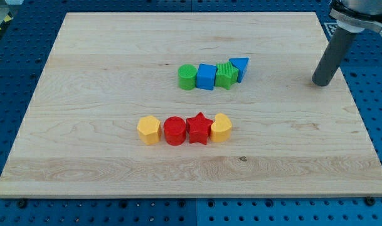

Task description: Slide the blue triangle up a bit

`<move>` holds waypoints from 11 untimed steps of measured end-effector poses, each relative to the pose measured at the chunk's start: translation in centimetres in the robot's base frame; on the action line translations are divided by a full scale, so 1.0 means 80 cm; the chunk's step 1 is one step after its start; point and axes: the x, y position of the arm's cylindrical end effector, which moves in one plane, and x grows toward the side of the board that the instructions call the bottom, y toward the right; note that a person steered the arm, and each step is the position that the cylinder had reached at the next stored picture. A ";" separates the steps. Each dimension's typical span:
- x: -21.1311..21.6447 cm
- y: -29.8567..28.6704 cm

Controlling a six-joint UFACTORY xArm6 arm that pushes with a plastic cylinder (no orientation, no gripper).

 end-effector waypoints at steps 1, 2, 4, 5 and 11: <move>0.001 -0.018; 0.001 -0.042; -0.018 -0.094; -0.037 -0.117; -0.037 -0.156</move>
